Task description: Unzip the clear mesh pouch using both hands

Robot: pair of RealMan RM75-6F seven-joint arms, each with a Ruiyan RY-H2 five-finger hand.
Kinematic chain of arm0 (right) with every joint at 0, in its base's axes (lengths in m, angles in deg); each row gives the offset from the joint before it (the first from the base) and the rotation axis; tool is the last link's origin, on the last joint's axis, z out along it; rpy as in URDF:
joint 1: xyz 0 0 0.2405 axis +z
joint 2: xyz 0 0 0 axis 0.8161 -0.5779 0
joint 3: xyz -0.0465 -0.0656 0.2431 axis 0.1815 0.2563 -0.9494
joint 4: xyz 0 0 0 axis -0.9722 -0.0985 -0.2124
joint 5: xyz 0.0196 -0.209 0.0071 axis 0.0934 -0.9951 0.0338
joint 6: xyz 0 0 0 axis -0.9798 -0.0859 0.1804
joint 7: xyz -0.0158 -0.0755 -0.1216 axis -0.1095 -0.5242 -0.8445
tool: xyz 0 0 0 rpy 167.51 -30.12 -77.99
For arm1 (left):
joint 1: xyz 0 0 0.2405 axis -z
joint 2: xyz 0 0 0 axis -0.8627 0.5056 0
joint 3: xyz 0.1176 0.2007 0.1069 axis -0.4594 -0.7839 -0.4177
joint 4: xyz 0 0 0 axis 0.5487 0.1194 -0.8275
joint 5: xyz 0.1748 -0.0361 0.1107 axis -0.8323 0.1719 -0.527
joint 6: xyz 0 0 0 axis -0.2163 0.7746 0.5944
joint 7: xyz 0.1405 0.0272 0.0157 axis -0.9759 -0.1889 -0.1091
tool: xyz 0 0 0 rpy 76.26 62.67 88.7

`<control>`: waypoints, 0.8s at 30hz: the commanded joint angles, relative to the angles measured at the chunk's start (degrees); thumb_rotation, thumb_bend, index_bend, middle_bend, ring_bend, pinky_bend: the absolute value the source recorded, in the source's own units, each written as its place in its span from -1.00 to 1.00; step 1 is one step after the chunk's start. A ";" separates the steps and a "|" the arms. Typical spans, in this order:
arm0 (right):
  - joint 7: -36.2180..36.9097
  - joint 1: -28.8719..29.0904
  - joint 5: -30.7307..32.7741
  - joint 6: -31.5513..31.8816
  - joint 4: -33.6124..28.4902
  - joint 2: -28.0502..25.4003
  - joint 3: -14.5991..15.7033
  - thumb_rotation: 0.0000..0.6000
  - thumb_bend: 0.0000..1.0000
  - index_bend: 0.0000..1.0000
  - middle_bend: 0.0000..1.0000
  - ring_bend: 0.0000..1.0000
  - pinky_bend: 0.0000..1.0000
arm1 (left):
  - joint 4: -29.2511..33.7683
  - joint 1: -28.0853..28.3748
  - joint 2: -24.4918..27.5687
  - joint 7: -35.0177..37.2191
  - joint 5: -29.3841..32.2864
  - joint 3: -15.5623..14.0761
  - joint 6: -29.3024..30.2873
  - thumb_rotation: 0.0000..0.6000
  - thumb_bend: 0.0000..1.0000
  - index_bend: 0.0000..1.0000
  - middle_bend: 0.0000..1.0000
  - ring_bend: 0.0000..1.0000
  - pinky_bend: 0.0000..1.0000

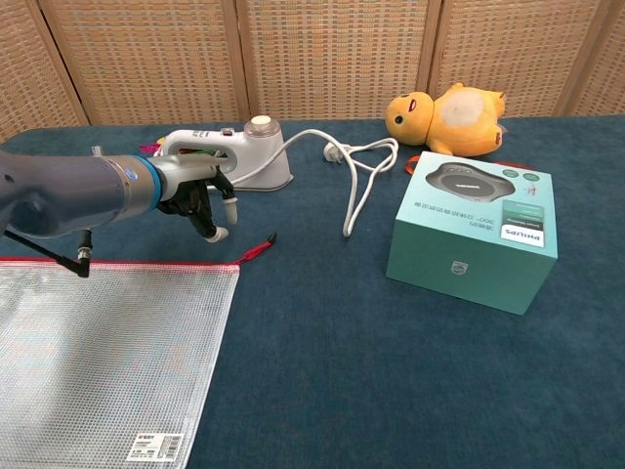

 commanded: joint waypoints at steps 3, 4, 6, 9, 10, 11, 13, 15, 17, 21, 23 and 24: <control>-0.09 0.12 0.44 -0.34 0.19 0.09 -0.06 1.00 -1.00 -0.97 -1.00 -1.00 -1.00 | -3.67 2.87 -2.39 1.52 2.43 -0.82 -2.19 1.00 -0.18 -0.12 1.00 0.90 0.99; -0.08 0.13 0.50 -0.37 0.22 0.09 -0.06 1.00 -1.00 -0.97 -1.00 -1.00 -1.00 | -4.14 3.28 -2.69 1.63 2.59 -1.06 -2.28 1.00 -0.18 -0.12 1.00 0.90 0.99; -0.02 0.13 0.64 -0.47 0.30 0.10 -0.05 1.00 -1.00 -0.97 -1.00 -1.00 -1.00 | -4.83 3.95 -3.30 2.39 3.26 -1.10 -2.75 1.00 -0.18 -0.12 1.00 0.90 0.99; 0.19 0.24 0.88 -0.87 0.45 0.13 -0.01 1.00 -1.00 -0.97 -1.00 -1.00 -1.00 | -5.94 4.66 -3.91 3.33 3.31 -1.53 -2.98 1.00 -0.17 -0.12 1.00 0.90 0.99; 0.27 0.28 0.96 -1.03 0.50 0.12 0.02 1.00 -1.00 -0.97 -1.00 -1.00 -1.00 | -6.21 4.92 -4.09 3.68 3.65 -1.69 -3.11 1.00 -0.17 -0.12 1.00 0.90 0.99; 0.28 0.32 0.93 -1.07 0.53 0.12 0.03 1.00 -1.00 -0.97 -1.00 -1.00 -1.00 | -6.47 5.15 -4.21 3.87 3.84 -1.83 -3.24 1.00 -0.17 -0.12 1.00 0.90 0.99; 0.30 0.33 0.81 -0.99 0.52 0.12 0.05 1.00 -1.00 -0.97 -1.00 -1.00 -1.00 | -7.10 5.67 -4.53 4.26 4.32 -2.18 -3.42 1.00 -0.17 -0.12 1.00 0.90 0.99; 0.34 0.32 0.74 -0.96 0.46 0.10 0.09 1.00 -1.00 -0.97 -1.00 -1.00 -1.00 | -7.72 6.17 -4.91 4.59 4.78 -2.49 -3.50 1.00 -0.17 -0.12 1.00 0.90 0.99; 0.42 0.32 0.74 -0.97 0.44 0.05 0.11 1.00 -1.00 -0.97 -1.00 -1.00 -1.00 | -8.31 6.48 -5.31 5.10 4.82 -2.72 -3.73 1.00 -0.17 -0.11 1.00 0.90 0.99; 0.65 0.23 0.74 -0.73 0.43 -0.06 0.05 1.00 -1.00 -0.97 -1.00 -1.00 -1.00 | -9.55 6.88 -6.02 6.47 4.08 -3.13 -4.00 1.00 -0.17 -0.10 1.00 0.90 0.99; 0.76 0.23 0.80 -0.76 0.46 -0.11 0.04 1.00 -1.00 -0.97 -1.00 -1.00 -1.00 | -9.86 7.00 -6.21 7.10 3.86 -3.34 -4.18 1.00 -0.17 -0.10 1.00 0.90 0.99; 0.82 0.24 0.84 -0.80 0.46 -0.13 0.04 1.00 -1.00 -0.97 -1.00 -1.00 -1.00 | -9.94 7.07 -6.24 7.23 3.87 -3.47 -4.22 1.00 -0.17 -0.10 1.00 0.90 0.99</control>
